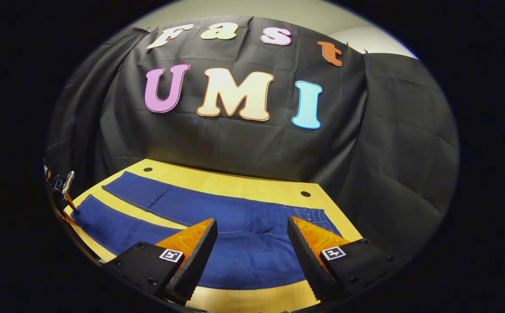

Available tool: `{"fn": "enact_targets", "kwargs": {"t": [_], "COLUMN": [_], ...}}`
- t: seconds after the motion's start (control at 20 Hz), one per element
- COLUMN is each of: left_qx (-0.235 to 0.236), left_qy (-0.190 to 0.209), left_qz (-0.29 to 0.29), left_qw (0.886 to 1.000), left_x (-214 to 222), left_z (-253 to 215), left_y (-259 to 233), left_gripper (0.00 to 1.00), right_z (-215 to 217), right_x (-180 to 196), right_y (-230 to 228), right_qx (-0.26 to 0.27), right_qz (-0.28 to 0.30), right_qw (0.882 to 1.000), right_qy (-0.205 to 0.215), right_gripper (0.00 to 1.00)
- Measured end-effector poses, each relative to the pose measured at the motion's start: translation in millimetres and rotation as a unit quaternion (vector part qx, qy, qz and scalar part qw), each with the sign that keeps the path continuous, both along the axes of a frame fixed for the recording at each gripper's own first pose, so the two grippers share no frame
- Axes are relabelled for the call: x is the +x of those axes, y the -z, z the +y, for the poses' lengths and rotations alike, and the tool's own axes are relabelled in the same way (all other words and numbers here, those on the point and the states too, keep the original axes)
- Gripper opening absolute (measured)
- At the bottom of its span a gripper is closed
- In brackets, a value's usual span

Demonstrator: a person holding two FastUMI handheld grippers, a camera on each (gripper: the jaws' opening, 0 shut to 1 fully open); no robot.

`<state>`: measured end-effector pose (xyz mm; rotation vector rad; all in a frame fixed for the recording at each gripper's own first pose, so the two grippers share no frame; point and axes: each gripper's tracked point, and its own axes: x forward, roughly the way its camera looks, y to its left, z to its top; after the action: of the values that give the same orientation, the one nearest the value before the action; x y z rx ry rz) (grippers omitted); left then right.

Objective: Grasp the waist and the cuffs of the jeans and fold them to make the two legs overlap; first hold the waist and fold one-third of the jeans toward the cuffs, then hold the cuffs and fold the remaining one-third in the same direction to finish folding.

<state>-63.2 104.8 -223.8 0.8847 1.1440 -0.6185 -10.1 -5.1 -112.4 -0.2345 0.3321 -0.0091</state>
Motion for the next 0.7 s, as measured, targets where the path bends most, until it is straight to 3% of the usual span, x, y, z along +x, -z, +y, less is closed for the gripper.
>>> {"fn": "enact_targets", "kwargs": {"t": [0.15, 0.2, 0.35, 0.55, 0.7], "left_qx": [-0.001, -0.004, -0.001, 0.017, 0.029], "left_qy": [0.007, 0.003, 0.002, 0.013, 0.002], "left_qz": [0.019, 0.034, 0.068, 0.083, 0.088], "left_qw": [1.000, 0.999, 0.998, 0.996, 0.996], "left_x": [-0.8, -5.1, -7.0, -5.6, -2.1], "left_z": [-2.9, -4.5, -6.6, -8.3, -7.2], "left_y": [0.9, 2.9, 5.1, 5.6, 5.3], "left_gripper": [0.87, 0.91, 0.75, 0.75, 0.68], "right_z": [-6.4, -6.7, -6.4, -5.2, -4.5], "right_x": [3.0, 3.0, 5.1, 8.9, 8.8], "right_y": [3.3, 5.2, 9.9, 13.1, 17.8], "right_qx": [0.005, 0.008, 0.016, 0.021, 0.034], "right_qz": [0.004, 0.006, 0.013, 0.015, 0.021], "right_qw": [1.000, 1.000, 1.000, 1.000, 0.999], "right_qy": [0.008, 0.009, 0.009, -0.001, -0.007], "right_gripper": [0.99, 0.99, 0.99, 0.99, 0.99]}}
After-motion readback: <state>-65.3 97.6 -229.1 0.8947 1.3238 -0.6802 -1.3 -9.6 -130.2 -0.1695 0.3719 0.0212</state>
